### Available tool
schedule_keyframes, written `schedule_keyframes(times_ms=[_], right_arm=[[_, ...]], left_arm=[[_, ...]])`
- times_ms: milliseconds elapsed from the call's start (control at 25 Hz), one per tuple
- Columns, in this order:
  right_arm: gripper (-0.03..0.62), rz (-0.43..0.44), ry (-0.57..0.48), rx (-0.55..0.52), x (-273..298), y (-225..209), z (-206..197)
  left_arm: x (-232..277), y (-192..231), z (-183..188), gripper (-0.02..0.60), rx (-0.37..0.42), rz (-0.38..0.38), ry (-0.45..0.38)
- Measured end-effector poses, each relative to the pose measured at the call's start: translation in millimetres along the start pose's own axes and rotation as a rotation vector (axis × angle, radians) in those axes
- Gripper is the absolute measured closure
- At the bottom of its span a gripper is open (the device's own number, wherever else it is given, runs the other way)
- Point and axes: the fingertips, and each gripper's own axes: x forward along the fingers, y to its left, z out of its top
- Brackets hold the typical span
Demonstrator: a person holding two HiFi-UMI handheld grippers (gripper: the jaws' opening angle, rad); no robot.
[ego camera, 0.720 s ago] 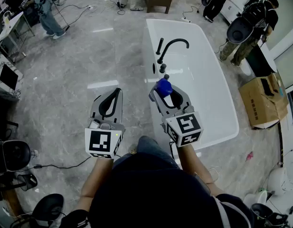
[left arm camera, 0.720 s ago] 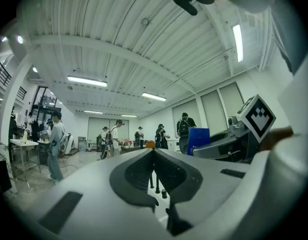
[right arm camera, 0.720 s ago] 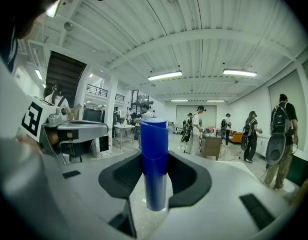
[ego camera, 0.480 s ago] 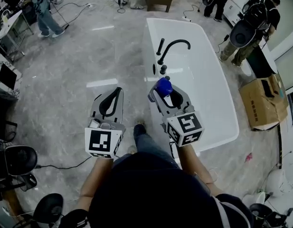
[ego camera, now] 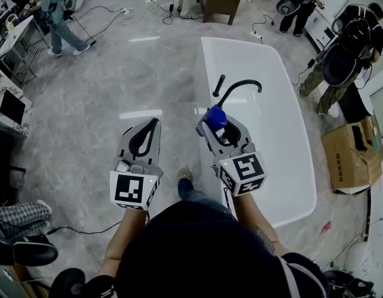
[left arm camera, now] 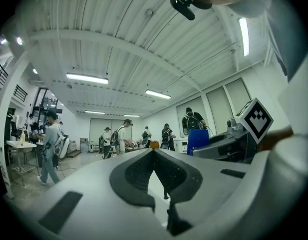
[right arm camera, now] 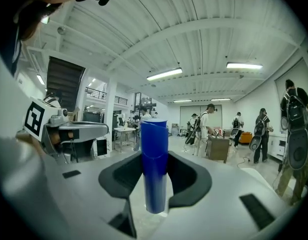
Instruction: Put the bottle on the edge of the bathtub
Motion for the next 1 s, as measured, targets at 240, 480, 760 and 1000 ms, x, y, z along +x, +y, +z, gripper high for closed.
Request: schedule_keyframes(times_ms=[240,480,760,1000], right_arm=[[0.428,0.042,-0.015,-0.024,66.2,-60.6,17.4],[0.428,0.057,-0.003,-0.006,112.6,-104.4,19.6],[0.428,0.055,0.042,0.025,148.9,-134.2,4.8],[0.428,0.036,0.046,0.027,204.1,-144.7,8.2]], left_arm=[[83.1,29.0,-3.5,0.558,-0.009,0.045,-0.003],[138.8,46.9,-12.9,0.558,-0.02,0.058,0.027],[179.1,66.8,-26.7,0.558,-0.034,0.064,0.048],[218.4,112.2,-42.2,0.558,-0.052,0.046,0.049]])
